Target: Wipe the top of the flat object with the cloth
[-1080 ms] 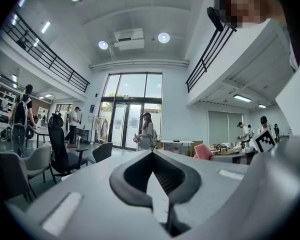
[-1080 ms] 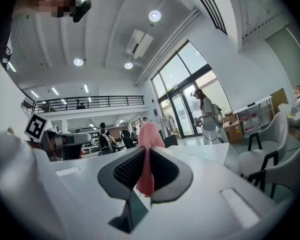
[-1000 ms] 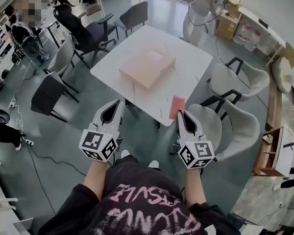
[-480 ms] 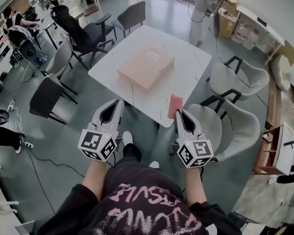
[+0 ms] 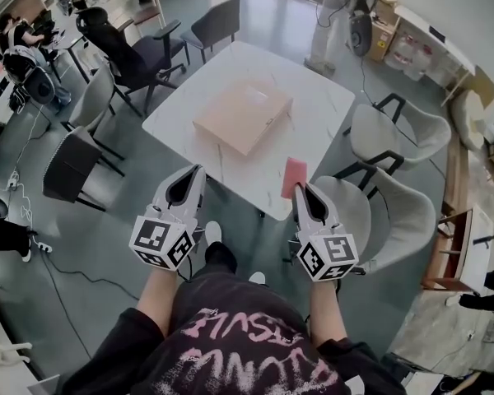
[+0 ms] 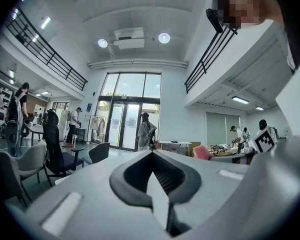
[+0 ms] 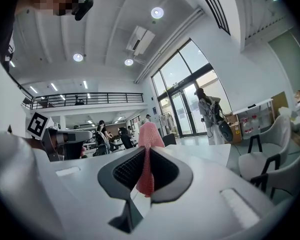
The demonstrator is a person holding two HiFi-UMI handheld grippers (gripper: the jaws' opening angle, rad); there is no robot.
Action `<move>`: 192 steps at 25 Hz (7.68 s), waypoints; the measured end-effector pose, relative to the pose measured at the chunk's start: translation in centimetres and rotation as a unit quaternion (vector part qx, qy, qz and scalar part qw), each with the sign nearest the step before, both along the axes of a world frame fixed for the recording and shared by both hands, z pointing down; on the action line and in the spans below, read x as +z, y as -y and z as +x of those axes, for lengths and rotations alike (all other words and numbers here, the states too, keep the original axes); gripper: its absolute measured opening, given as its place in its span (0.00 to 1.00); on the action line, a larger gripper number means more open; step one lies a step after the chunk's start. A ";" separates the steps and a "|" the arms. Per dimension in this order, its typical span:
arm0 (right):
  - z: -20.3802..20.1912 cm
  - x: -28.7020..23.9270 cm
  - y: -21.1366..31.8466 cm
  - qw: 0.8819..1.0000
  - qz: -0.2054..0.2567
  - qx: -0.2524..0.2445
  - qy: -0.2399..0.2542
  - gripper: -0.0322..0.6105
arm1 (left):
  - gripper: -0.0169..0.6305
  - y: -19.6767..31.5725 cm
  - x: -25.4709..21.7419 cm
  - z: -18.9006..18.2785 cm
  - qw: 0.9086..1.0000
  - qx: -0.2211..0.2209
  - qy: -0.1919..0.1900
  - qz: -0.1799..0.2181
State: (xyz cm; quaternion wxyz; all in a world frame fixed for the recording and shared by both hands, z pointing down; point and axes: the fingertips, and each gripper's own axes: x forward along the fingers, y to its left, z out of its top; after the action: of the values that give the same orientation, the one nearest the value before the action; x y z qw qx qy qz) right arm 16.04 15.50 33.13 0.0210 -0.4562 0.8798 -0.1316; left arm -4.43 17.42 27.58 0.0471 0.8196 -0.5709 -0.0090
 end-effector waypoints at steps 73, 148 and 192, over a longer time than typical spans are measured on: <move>-13.6 2.1 22.1 0.986 -0.056 0.152 -0.031 0.13 | 0.03 28.1 3.4 -13.8 0.989 0.135 -0.039 -0.046; -9.6 8.5 29.2 0.984 -0.134 0.117 -0.030 0.13 | 0.03 35.3 9.5 -7.8 0.986 0.122 -0.037 -0.105; -14.6 10.5 34.3 0.985 -0.153 0.066 -0.041 0.13 | 0.03 35.8 13.5 -9.4 0.985 0.105 -0.021 -0.134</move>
State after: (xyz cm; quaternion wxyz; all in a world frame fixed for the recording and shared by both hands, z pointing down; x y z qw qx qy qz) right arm 1.44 -18.81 43.62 -0.0762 -0.5158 0.8177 -0.2442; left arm -13.84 -18.35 41.11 0.1691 0.8611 -0.4763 0.0549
